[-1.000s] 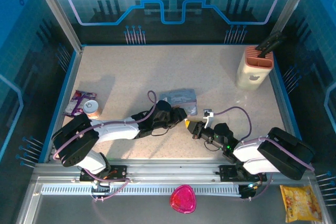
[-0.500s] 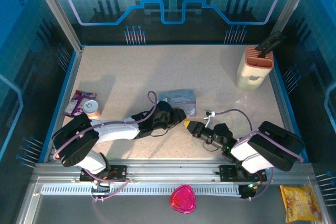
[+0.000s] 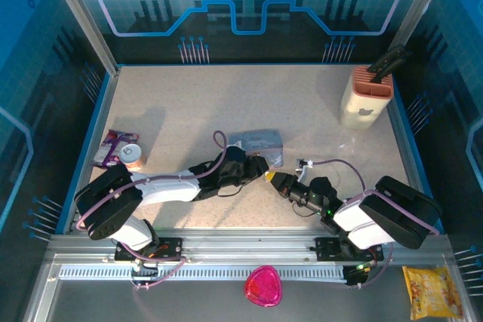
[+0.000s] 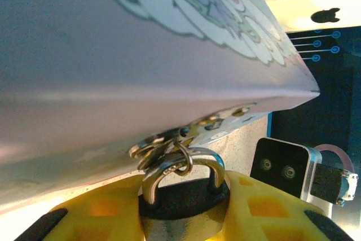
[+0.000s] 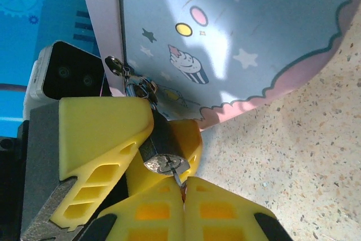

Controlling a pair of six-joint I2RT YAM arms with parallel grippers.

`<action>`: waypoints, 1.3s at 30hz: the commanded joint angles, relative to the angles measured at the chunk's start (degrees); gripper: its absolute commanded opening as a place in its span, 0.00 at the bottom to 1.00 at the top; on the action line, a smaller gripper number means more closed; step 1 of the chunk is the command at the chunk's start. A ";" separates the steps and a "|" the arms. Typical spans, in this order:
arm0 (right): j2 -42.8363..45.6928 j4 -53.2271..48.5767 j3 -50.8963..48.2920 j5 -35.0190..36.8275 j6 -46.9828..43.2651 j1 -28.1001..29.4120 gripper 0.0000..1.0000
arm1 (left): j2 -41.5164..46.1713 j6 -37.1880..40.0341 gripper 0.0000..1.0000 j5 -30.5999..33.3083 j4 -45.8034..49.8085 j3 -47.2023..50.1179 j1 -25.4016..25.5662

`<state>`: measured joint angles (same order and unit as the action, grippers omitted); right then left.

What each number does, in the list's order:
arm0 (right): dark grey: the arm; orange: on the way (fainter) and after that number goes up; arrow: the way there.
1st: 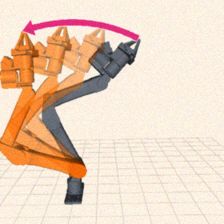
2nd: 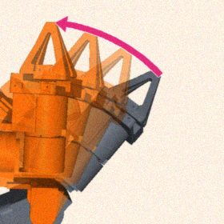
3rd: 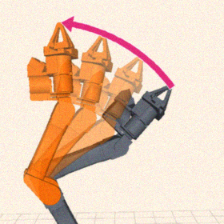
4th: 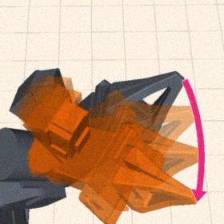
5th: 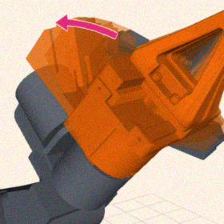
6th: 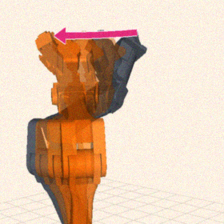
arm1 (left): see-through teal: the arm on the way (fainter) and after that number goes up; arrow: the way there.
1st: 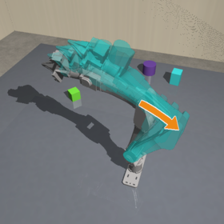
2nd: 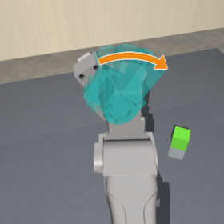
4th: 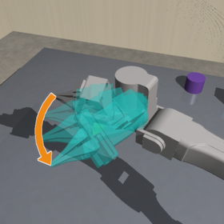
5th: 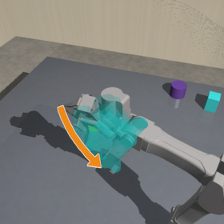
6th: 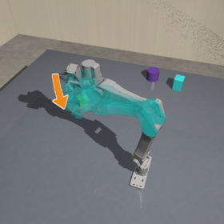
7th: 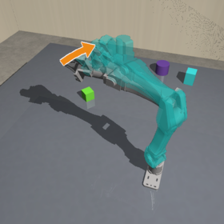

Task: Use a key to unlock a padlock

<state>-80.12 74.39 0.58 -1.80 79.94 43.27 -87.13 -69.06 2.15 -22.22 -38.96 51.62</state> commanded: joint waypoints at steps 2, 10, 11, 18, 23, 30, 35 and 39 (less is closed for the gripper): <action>1.94 7.17 0.12 0.66 2.45 -1.19 0.00 | -0.22 4.96 0.08 -1.37 -2.46 2.62 1.21; 1.96 7.14 1.39 -1.17 3.15 -1.26 0.00 | -0.73 12.50 0.12 -0.93 -1.11 3.24 1.12; 1.79 7.13 1.60 -1.52 3.58 -1.34 0.00 | -0.76 13.44 0.12 -1.07 -0.99 3.20 1.13; 2.42 7.20 1.10 -0.41 5.29 -1.26 0.00 | -1.82 15.62 0.13 -1.24 -5.07 4.98 1.14; 2.53 6.64 0.87 -0.07 3.90 -1.39 0.00 | -2.52 12.44 0.11 -0.55 -7.76 6.00 1.12; 0.65 1.20 0.62 0.24 -3.79 -1.34 0.31 | 1.04 5.23 0.09 4.73 4.33 2.28 1.13; 8.04 -14.68 3.48 0.26 -15.84 -1.21 0.35 | 2.07 2.42 0.08 7.02 13.17 -1.17 0.38; 22.18 -38.73 7.89 7.36 -33.82 2.13 0.35 | 1.39 -1.65 0.07 5.33 16.07 -2.74 -1.90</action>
<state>-65.58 53.89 4.71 -0.64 62.37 43.29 -86.94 -66.98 6.46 -10.68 -38.76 51.37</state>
